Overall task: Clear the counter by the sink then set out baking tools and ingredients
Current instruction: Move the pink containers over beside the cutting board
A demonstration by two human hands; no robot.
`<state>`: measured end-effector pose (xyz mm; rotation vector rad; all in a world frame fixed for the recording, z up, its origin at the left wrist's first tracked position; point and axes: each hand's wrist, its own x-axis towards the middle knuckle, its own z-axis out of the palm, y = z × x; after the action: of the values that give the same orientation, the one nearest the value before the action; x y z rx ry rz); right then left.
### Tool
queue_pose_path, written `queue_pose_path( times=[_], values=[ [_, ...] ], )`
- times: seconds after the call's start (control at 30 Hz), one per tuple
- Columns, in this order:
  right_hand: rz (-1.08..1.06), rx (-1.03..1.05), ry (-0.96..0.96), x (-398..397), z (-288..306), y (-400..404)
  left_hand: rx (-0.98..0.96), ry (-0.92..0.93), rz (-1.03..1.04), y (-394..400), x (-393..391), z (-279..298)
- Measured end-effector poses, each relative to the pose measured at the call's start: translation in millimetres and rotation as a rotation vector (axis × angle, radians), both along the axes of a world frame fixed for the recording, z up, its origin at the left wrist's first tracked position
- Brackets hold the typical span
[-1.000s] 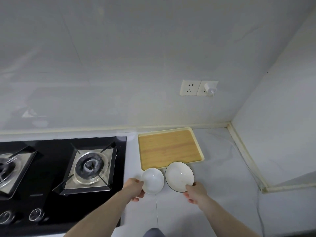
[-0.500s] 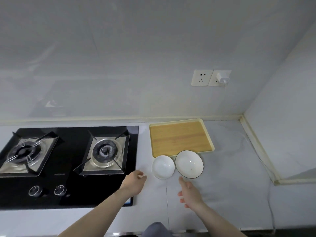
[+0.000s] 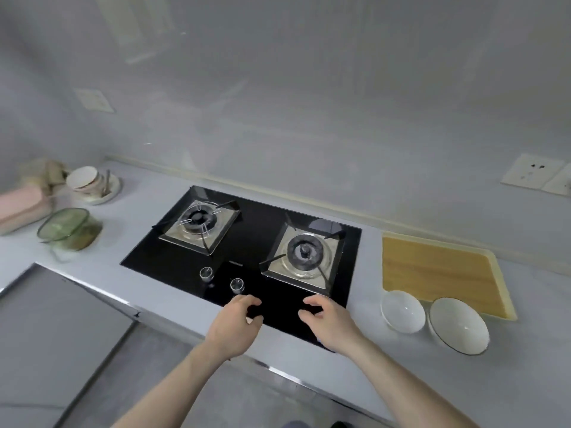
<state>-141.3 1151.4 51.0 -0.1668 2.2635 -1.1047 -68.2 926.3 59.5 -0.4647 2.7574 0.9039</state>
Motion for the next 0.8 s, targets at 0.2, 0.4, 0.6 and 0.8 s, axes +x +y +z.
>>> queue_pose_path(
  times=[0.2,0.4,0.6,0.8],
  values=[
    [0.205,-0.055,0.112,33.8,37.9,-126.4,-0.068,0.095,0.158,-115.3,79.2,29.0],
    [0.353,-0.105,0.172,77.0,63.7,-236.7,-0.14,0.141,0.281,-213.6,159.0,48.8],
    [0.49,-0.132,0.238,110.6,84.0,-323.0,-0.138,0.163,0.418,-287.0,216.1,63.3],
    [0.617,-0.161,0.278,117.1,98.7,-397.0,-0.157,0.216,0.543,-341.9,247.6,73.5]
  ],
)
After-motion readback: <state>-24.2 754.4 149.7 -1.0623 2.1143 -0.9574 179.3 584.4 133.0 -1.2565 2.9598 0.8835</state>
